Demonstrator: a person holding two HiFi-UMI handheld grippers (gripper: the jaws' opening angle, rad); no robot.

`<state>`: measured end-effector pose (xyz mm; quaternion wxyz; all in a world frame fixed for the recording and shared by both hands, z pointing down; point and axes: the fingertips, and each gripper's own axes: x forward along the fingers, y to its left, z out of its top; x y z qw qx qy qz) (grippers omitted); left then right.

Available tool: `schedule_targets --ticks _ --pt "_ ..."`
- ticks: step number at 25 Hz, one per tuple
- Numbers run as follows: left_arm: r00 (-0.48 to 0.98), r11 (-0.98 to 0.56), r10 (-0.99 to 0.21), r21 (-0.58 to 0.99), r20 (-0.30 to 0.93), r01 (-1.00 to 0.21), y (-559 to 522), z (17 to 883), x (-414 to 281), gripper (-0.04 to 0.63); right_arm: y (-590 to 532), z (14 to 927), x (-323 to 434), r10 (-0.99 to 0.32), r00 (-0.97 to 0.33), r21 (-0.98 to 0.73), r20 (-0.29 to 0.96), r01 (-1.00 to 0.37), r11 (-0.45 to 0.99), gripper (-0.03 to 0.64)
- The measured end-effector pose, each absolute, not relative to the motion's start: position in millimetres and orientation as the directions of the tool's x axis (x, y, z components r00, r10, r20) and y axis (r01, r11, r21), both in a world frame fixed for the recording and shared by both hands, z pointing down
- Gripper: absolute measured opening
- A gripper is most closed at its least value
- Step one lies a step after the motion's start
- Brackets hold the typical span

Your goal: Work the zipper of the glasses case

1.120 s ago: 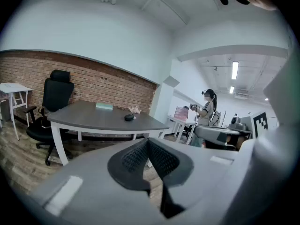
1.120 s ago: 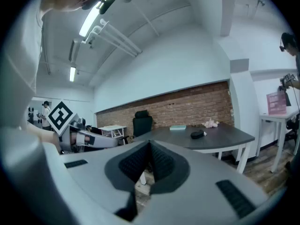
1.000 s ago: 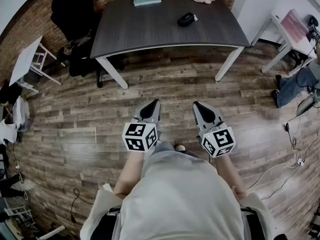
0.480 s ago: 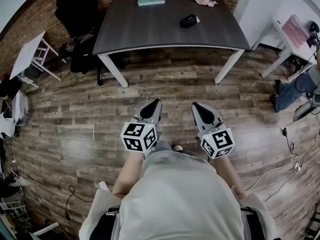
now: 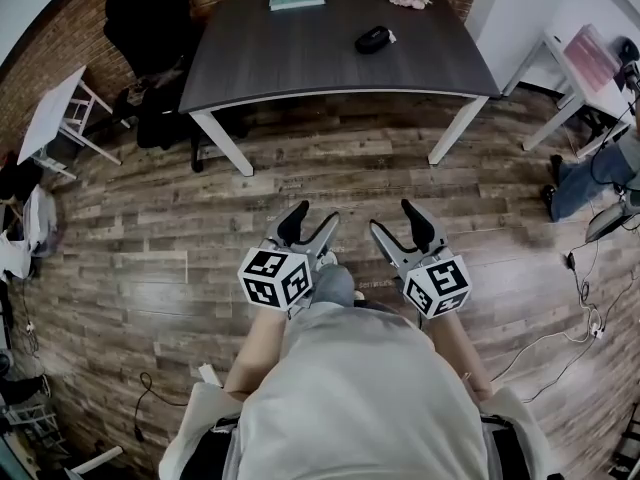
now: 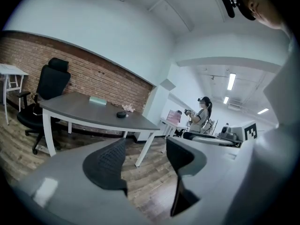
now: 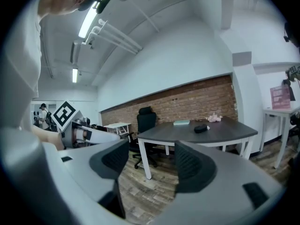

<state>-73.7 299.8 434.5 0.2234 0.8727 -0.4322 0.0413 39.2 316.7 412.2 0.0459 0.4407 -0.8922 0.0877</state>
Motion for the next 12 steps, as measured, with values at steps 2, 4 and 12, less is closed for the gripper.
schedule_targets --ticks 2,4,12 --pt "0.626 -0.527 -0.731 0.36 0.27 -0.77 293.3 435.5 -69.0 0.259 310.5 413.4 43.2 -0.78 -0.603 -0.124 0.167 -0.798 0.59 0.3" --pt "0.627 -0.531 -0.727 0.349 0.279 -0.772 285.9 437.2 -64.9 0.259 302.7 414.3 46.5 -0.78 -0.601 -0.131 0.173 -0.799 0.587 0.316" --pt "0.629 -0.537 -0.723 0.339 0.287 -0.772 219.5 445.8 -61.2 0.281 240.2 422.4 47.8 -0.778 -0.598 -0.123 0.192 -0.801 0.585 0.318"
